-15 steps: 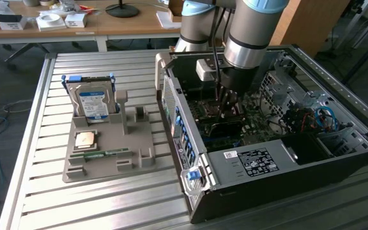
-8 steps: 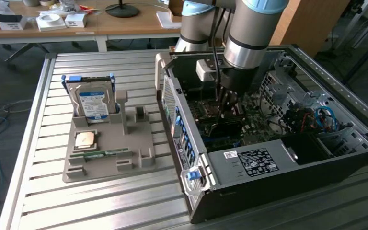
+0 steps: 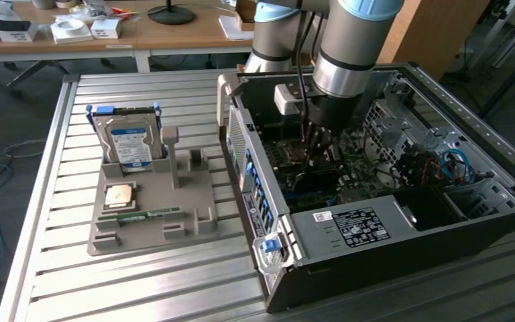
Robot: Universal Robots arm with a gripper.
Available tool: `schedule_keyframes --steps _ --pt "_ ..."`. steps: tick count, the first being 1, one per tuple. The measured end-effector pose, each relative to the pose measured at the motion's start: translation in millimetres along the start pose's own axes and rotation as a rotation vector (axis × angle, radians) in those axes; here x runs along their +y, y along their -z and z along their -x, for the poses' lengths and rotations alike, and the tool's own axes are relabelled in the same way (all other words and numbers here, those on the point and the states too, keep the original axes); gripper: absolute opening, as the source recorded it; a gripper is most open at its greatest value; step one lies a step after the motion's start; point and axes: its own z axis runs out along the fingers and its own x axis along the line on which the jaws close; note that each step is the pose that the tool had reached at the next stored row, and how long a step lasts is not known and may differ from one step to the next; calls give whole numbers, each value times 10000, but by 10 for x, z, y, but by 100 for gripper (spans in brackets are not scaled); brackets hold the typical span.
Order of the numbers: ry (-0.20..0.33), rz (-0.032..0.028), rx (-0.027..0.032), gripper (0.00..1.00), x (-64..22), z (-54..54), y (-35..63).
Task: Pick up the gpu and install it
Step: 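Press down on the gpu until it lock into place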
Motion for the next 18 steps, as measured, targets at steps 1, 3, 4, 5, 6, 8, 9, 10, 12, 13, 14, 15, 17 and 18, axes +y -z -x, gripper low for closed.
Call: schedule_keyframes --steps 1,3,4,5,6,8,9,10,12,13,14,15,17,18 --pt "0 1 2 11 1 0 -1" --pt "2 0 -1 11 2 0 -6" --pt "1 -1 -2 11 4 0 -9" --pt "0 2 2 11 6 0 -12" --pt "1 2 2 11 6 0 -13" --pt "0 1 0 11 6 0 -14" --pt "1 0 -2 11 6 0 -15" --pt "0 -1 -3 11 6 0 -15" --pt "-2 2 -11 11 15 1 -19" --pt "-5 -9 -7 11 20 0 -24" --pt "-1 -12 -1 11 21 0 -25" --pt "0 -11 -1 11 21 0 -25" --pt "1 -11 -1 11 21 0 -25" --pt "1 -11 -2 11 21 0 -26"
